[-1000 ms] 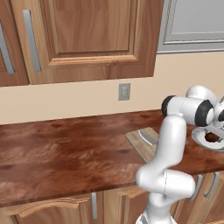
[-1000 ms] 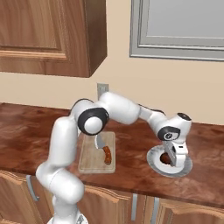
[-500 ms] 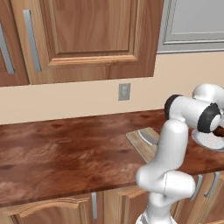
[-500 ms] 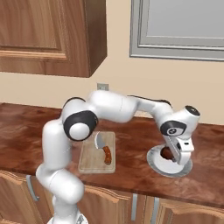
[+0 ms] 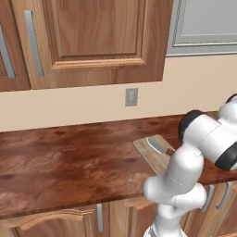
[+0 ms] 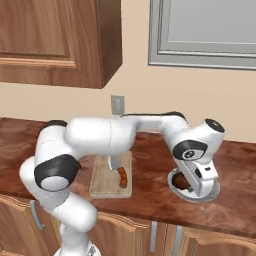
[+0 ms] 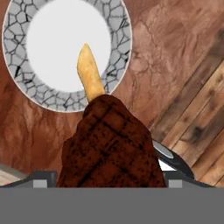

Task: Pick up the knife from the drawer and place it on the cutting board. Then place the meat from the plate to the cutting board.

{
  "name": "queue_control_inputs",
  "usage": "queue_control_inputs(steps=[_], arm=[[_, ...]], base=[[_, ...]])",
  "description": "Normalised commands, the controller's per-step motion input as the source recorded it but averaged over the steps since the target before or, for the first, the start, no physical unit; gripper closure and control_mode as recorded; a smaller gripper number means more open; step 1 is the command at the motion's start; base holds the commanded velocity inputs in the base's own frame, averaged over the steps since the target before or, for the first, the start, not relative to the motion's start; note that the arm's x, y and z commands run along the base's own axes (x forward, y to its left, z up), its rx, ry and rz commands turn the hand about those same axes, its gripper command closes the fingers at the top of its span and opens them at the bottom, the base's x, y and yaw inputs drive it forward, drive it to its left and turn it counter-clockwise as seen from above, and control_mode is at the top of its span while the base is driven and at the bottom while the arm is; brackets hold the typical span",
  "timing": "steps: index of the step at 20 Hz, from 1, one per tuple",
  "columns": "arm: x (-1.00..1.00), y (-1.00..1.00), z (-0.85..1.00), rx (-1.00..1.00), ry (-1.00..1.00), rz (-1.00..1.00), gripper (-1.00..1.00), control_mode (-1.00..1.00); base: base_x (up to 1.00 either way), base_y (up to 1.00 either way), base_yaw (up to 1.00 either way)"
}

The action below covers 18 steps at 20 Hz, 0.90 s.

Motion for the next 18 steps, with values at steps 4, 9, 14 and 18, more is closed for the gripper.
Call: queue_control_inputs(steps=[4,9,14,18], arm=[[-0.73,1.0,0.84,-0.15,0.0,0.23,1.0,-1.0],[-0.45,0.83,0.99,-0.08,0.01,0.35,1.0,-1.0],[-0.25,0.98,0.39,-0.07,-0.06,0.31,1.0,-1.0],[-0.03,0.93,0.05,0.0,-0.04,0.19,1.0,-1.0]], base=[[0.0,0.0,0.0],[0.0,0.0,0.0],[0.0,0.0,0.0],[0.0,0.0,0.0]])
